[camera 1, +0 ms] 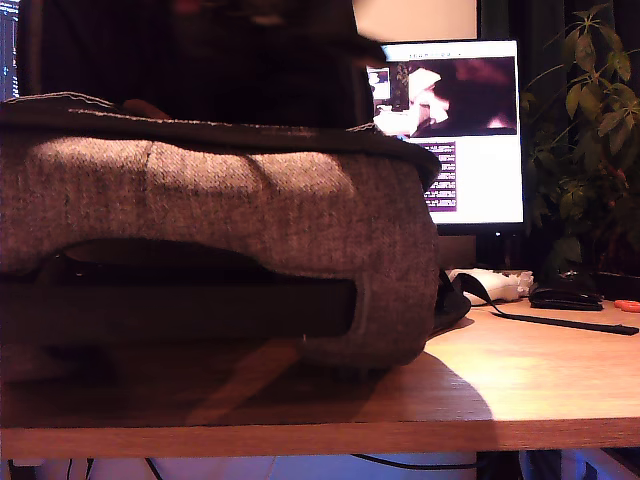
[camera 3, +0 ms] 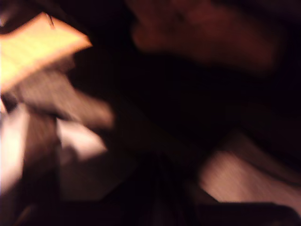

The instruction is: Pack the pair of socks inside the grey Google backpack

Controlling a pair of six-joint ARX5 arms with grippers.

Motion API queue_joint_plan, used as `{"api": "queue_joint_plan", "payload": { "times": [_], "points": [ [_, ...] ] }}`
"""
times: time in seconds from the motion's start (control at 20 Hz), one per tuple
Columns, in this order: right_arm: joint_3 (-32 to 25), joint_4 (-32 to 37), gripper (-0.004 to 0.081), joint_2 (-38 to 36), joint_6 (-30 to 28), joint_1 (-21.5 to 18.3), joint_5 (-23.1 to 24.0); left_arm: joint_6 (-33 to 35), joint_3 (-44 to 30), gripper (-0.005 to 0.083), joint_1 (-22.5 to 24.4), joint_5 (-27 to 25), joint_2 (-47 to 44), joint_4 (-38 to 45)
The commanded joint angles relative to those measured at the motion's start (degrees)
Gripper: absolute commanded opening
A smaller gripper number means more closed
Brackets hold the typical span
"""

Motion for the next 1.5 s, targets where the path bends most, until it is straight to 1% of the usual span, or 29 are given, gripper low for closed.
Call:
{"api": "queue_joint_plan", "payload": {
  "times": [0.0,0.15,0.25,0.45,0.5,0.55,0.65,0.75,0.85,0.95,1.05,1.15,1.25,1.3,1.45],
  "points": [
    [-3.82,-0.15,-0.0013,-4.85,0.7,-0.15,0.83,-2.51,1.57,-0.0024,0.44,-0.31,-1.18,0.68],
    [-8.39,-3.13,-0.0013,-13.33,0.68,-0.26,2.25,-4.35,1.57,-0.0024,0.63,1.16,-1.16,-0.81],
    [-9.88,-6.32,-0.0013,-18.95,0.63,-0.28,3.65,-4.35,1.57,-0.0024,1.46,2.62,-1.07,-2.14],
    [-10.4,-13.22,-0.0013,-29.75,-3.15,-0.61,6.23,-9.29,1.55,-0.0024,4.07,7.74,0.11,-8.13],
    [-10.4,-15.04,-0.0013,-31.95,-3.65,-1.22,6.56,-9.29,1.53,-0.0024,4.61,9.29,0.87,-9.42],
    [-10.4,-16.66,-0.0013,-33.62,-3.69,-1.97,6.56,-11.74,1.53,-0.0024,5.16,10.64,1.79,-10.47],
    [-10.4,-19.32,-0.0013,-37.46,-3.67,-4.22,6.64,-11.74,1.53,-0.0024,6.03,12.98,4.04,-11.17],
    [-10.4,-19.71,-0.0013,-39.1,-4.87,-6.14,6.64,-13.53,1.53,-0.0024,6.62,15.13,6.27,-10.82],
    [-10.4,-19.69,-0.0013,-39.54,-5.97,-7.56,6.62,-13.86,1.38,-0.0024,7.54,17.51,8.31,-10.75],
    [-10.4,-19.74,-0.0013,-39.52,-6.69,-8.92,6.58,-14.14,0.72,-0.0024,9.29,18.93,9.68,-10.14],
    [-10.4,-19.69,-0.0013,-39.52,-6.69,-10.14,6.38,-14.14,-0.42,-0.0024,11.39,21.55,10.49,-9.81],
    [-10.4,-19.63,-0.0013,-39.52,-6.73,-10.88,5.9,-14.12,-1.36,-0.0024,13.29,23.93,11.13,-10.34],
    [-10.4,-19.06,-0.0013,-39.52,-7.65,-11.69,5.11,-14.14,-1.38,-0.0024,14.49,27.47,11.89,-12.15],
    [-10.4,-18.51,-0.0013,-39.52,-7.8,-12.17,4.74,-15.43,-1.38,-0.0024,15.06,28.68,12.48,-12.52],
    [-10.4,-18.03,-0.0013,-39.52,-8.15,-12.94,3.21,-16.68,-1.38,-0.0024,15.76,30.62,15.54,-12.79]
  ]
}}
